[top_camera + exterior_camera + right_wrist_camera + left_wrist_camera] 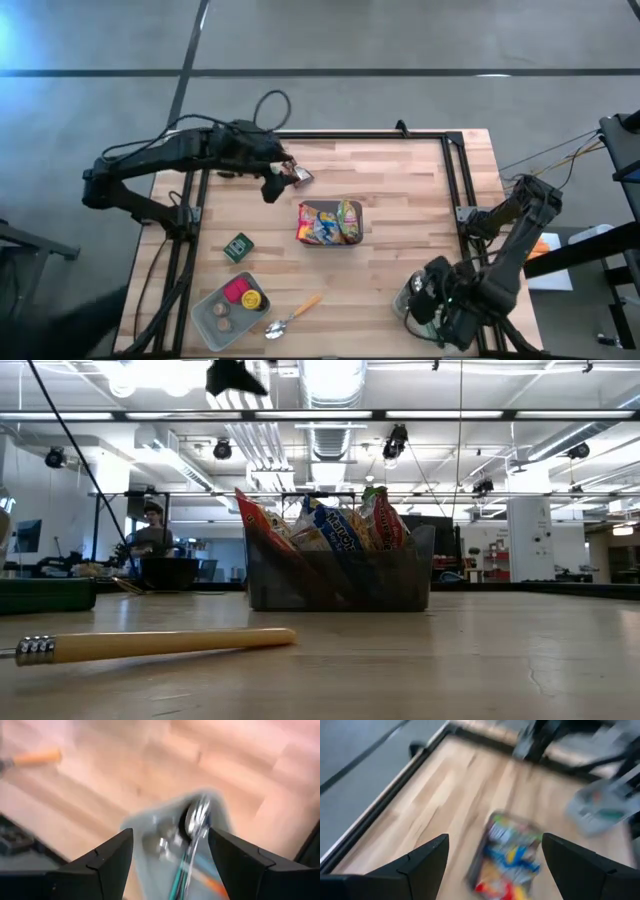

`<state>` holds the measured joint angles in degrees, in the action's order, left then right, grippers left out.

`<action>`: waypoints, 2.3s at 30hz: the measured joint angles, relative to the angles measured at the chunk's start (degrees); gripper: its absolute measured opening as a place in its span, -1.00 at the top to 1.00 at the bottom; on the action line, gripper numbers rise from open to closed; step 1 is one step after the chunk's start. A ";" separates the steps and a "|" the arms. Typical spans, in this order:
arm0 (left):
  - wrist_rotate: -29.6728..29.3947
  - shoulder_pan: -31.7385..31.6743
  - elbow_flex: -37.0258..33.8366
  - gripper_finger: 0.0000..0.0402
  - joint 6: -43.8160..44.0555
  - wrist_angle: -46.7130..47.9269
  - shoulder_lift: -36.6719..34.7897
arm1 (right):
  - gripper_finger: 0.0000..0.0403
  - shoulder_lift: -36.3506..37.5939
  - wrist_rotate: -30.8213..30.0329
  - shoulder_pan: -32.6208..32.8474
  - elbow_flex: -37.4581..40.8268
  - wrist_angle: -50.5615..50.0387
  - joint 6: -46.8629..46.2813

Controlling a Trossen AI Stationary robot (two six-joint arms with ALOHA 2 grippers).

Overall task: Pick & Place Food Item
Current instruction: Put the orange spice pack into the left grey bin

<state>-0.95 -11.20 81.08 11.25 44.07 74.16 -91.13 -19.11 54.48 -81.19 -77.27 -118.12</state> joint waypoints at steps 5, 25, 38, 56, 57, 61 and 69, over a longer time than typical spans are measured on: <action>-6.76 -0.20 0.00 -0.61 -1.85 6.72 4.86 | -0.27 0.01 -10.29 -0.15 -7.28 -12.43 0.08; -9.59 -7.88 0.00 -0.61 3.48 10.32 10.85 | -0.27 1.24 -18.27 -10.39 -6.75 -12.26 14.73; 1.20 -16.86 -0.01 -0.61 -15.54 11.42 19.55 | -0.27 13.20 -19.86 -27.79 -6.69 6.08 54.51; -12.76 -4.52 -12.60 -0.61 -35.12 0.18 21.74 | -0.27 21.05 -16.92 -39.01 -1.58 13.61 73.55; -12.92 -4.08 -13.65 -0.61 -35.17 -1.59 21.74 | -0.27 21.05 -16.77 -39.01 -1.20 13.60 73.46; -13.01 -3.39 -17.04 -0.61 -34.61 -6.99 21.74 | -0.27 21.00 -16.22 -39.01 -0.65 13.73 73.02; -13.18 -3.51 -20.56 -0.61 -34.02 -14.86 22.64 | -0.27 21.44 -16.22 -39.01 -0.32 14.71 73.34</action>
<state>-14.13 -14.70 60.51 -22.77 29.21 96.80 -69.69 -35.33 15.46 -81.52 -62.57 -44.77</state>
